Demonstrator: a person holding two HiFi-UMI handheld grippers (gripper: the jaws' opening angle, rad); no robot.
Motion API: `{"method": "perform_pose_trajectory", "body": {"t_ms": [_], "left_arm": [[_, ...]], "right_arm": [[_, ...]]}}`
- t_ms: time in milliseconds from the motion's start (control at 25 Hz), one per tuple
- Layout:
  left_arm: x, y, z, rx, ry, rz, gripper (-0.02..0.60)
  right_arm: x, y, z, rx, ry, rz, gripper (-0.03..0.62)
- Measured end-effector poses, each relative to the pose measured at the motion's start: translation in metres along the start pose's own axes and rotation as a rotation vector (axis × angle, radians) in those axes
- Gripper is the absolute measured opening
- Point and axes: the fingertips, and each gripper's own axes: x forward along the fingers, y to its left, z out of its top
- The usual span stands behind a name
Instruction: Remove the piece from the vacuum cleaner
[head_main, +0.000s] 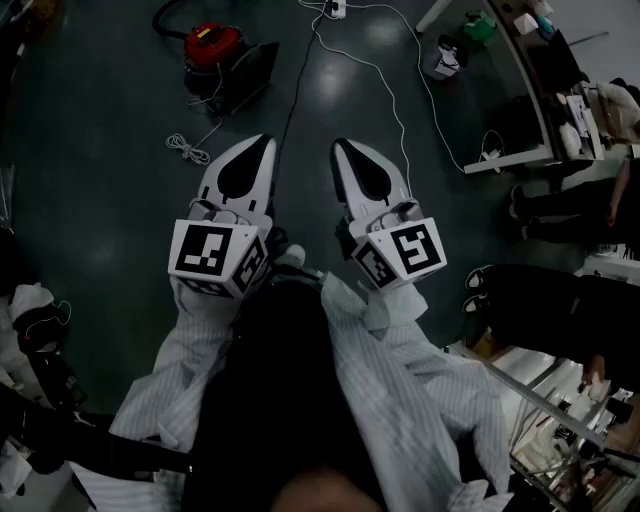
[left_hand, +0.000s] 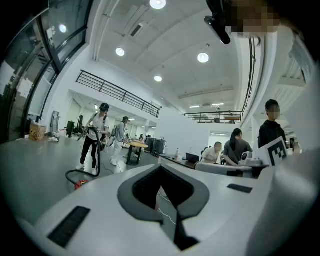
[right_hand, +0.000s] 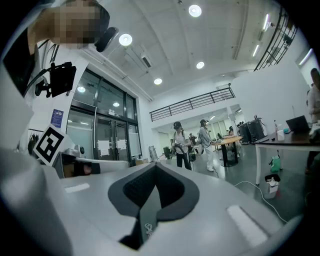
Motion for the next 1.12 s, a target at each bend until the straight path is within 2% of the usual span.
{"method": "perform_pose_trajectory", "body": {"t_ms": [680,920,1000,1120], "left_arm": [[0.015,0.004,-0.014,0.034,0.043,0.031,0.003],[0.061,0.053,-0.021,0.031,0.087,0.062,0.003],[0.084,0.076,-0.019,0.032,0.098,0.068,0.003],[0.126,0.120,-0.011,0.026,0.108,0.076,0.003]], "right_arm": [[0.009,-0.006,-0.021,0.014,0.046,0.037,0.002],[0.062,-0.035,-0.036,0.052,0.083,0.053,0.002],[0.094,-0.045,-0.037,0.066,0.073,0.076,0.002],[0.152,-0.066,-0.043,0.072,0.114,0.090,0.002]]}}
